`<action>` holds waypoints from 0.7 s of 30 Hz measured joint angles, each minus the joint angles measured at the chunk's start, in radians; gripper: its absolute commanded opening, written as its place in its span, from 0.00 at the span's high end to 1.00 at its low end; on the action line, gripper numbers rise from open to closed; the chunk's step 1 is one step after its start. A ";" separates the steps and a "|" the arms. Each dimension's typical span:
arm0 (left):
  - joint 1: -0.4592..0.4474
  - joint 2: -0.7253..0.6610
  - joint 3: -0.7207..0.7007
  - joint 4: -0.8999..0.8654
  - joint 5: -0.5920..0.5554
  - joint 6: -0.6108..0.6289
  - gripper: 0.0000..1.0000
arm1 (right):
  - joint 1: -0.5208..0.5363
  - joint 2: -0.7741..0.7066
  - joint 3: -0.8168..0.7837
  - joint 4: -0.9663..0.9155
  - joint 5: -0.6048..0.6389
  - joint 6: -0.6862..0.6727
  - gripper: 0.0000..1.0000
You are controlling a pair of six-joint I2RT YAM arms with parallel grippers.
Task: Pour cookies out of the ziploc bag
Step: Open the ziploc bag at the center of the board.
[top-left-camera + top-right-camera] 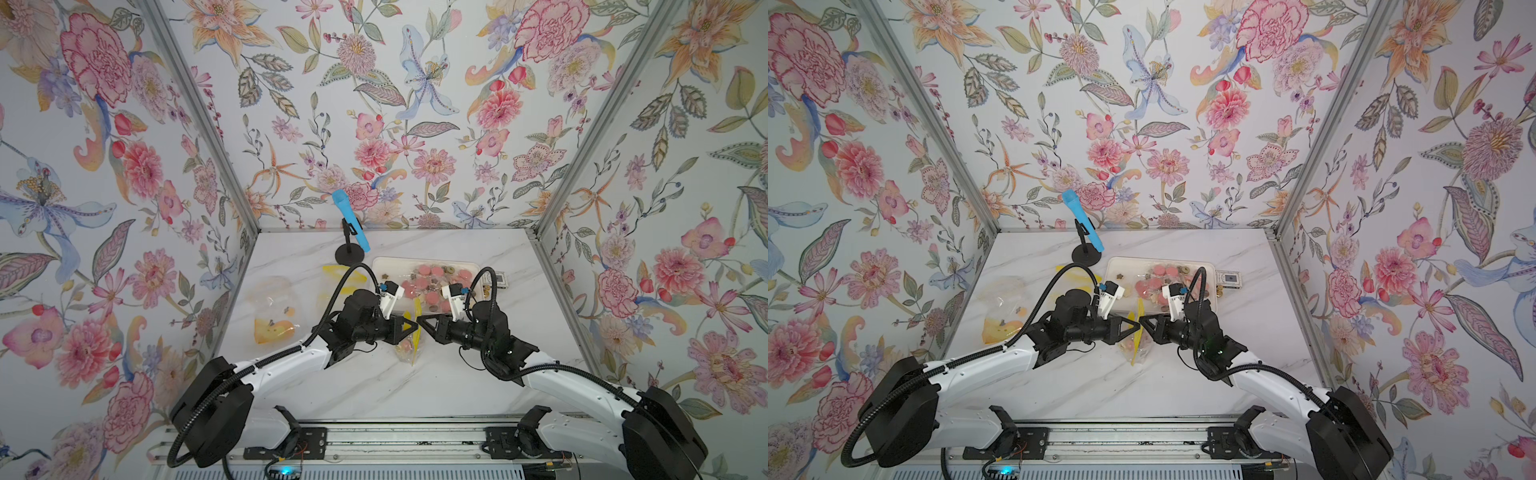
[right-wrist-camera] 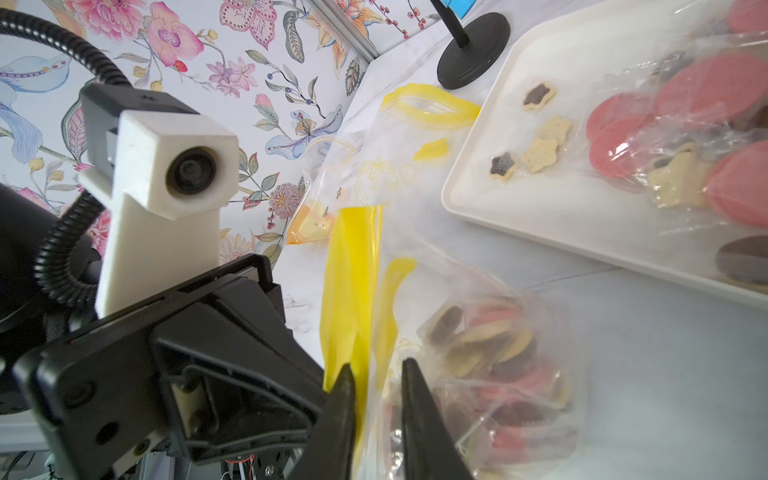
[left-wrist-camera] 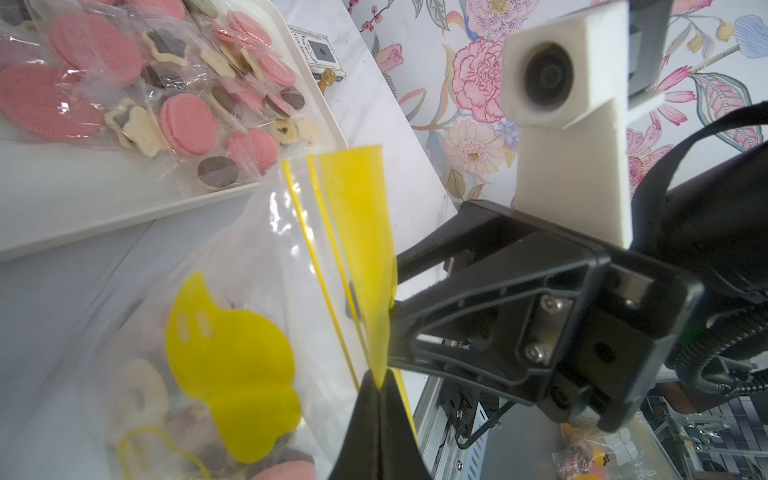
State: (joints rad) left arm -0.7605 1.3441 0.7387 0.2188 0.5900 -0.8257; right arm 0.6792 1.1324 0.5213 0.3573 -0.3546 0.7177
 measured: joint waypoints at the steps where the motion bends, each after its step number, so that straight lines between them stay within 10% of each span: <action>1: 0.000 -0.001 0.000 0.000 -0.001 0.000 1.00 | 0.000 0.000 0.000 0.003 0.000 0.000 0.83; 21: -0.006 -0.003 0.000 -0.019 -0.035 0.021 0.86 | 0.008 0.012 -0.002 0.026 -0.022 0.012 1.00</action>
State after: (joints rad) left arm -0.7666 1.3407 0.7387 0.1997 0.5549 -0.8043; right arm 0.6872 1.1446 0.5190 0.3832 -0.3763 0.7296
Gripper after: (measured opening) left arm 0.126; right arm 0.047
